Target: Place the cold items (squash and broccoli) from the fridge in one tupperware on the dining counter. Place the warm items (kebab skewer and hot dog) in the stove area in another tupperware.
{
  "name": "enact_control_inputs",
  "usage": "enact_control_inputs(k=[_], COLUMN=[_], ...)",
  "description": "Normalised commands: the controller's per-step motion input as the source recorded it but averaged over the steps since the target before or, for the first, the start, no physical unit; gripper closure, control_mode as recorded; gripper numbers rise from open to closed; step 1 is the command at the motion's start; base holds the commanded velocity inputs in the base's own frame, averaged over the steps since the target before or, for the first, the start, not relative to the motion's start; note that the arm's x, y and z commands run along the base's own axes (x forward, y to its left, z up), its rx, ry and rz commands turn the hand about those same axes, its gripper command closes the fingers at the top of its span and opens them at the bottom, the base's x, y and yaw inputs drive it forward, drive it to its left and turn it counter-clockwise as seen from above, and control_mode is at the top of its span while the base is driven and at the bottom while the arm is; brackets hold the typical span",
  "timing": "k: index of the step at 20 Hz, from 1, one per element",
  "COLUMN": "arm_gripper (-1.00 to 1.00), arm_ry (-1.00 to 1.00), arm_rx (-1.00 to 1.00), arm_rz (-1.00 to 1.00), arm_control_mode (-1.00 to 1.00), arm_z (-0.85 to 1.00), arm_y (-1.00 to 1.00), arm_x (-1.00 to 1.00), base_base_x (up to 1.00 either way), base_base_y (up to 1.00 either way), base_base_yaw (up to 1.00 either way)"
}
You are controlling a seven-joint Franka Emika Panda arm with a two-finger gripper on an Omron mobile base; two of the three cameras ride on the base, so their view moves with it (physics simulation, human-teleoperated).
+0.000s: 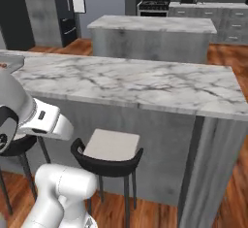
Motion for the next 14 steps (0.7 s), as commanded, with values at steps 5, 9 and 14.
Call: enact_control_inputs(k=[5,9,14], arm_gripper=[-1.00,-1.00,-1.00], arm_ry=[0.00,0.00,0.00], arm_rx=[0.00,0.00,0.00], arm_rz=[0.00,0.00,0.00], arm_control_mode=[1.00,1.00,1.00], arm_z=[0.00,0.00,0.00], arm_y=[0.00,0.00,0.00], arm_x=[0.00,0.00,0.00], base_base_x=[-0.01,0.00,0.01], base_base_y=[-1.00,-1.00,-1.00], base_base_yaw=[-0.09,-0.05,-0.04])
